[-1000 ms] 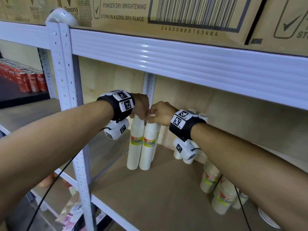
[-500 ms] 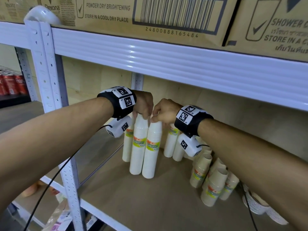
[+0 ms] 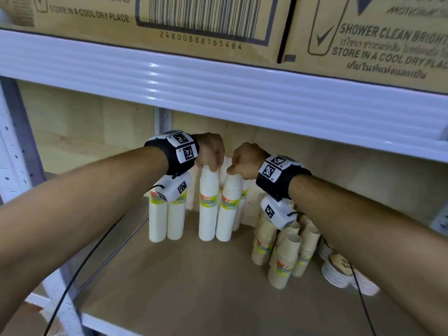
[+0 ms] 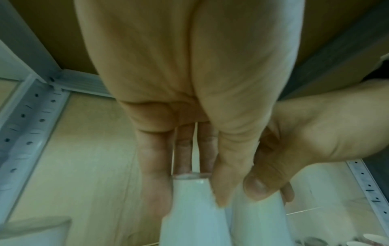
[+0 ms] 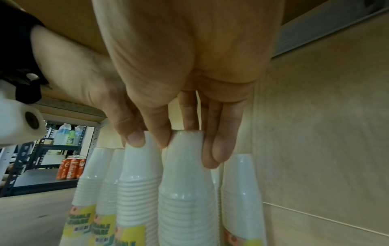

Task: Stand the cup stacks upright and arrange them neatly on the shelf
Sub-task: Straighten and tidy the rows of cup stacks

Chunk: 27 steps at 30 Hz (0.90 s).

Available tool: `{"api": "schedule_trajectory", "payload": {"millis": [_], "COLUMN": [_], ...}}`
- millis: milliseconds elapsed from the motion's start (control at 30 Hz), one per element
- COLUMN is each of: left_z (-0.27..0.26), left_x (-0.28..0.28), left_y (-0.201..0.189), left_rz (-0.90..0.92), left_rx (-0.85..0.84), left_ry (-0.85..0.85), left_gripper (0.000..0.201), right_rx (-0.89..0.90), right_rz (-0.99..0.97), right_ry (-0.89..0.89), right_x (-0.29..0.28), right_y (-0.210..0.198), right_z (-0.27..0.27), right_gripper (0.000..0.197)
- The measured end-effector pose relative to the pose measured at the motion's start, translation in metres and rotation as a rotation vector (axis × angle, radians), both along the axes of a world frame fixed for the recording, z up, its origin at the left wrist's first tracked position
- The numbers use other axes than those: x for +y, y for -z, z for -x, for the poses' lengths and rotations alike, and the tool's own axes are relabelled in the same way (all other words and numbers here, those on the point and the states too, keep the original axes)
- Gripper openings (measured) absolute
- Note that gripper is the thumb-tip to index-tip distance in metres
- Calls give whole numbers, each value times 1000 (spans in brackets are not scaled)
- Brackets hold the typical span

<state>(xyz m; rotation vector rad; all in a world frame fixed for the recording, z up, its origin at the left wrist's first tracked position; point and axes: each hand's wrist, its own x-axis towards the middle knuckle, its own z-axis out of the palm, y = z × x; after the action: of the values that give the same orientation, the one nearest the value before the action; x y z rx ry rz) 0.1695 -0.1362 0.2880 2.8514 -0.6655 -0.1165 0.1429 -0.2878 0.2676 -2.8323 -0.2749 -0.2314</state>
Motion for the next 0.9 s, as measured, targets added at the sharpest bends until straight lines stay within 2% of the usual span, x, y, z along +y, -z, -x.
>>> {"api": "schedule_trajectory", "payload": {"millis": [133,333,433,900], "left_z": [-12,-28,-32,-52], "left_x": [-13,-25,-29,-39], "left_y": [7,17,20,28], "left_rz": [23,35,40,82], "left_rx": [-26,-54,-71,-85], "left_ry": [39,82,98,77], "left_gripper": [25,24,26,26], "right_rx": [11,10,13,-7], "right_rz": [-20,-40,-49,-32], "right_ry": [43,54,77,87], "right_x": [-13,-24,-27,-28], "right_y": [4,10,15,24], "right_z": [-4,-8,-13,-35], "right_gripper": [26,20,24,29]}}
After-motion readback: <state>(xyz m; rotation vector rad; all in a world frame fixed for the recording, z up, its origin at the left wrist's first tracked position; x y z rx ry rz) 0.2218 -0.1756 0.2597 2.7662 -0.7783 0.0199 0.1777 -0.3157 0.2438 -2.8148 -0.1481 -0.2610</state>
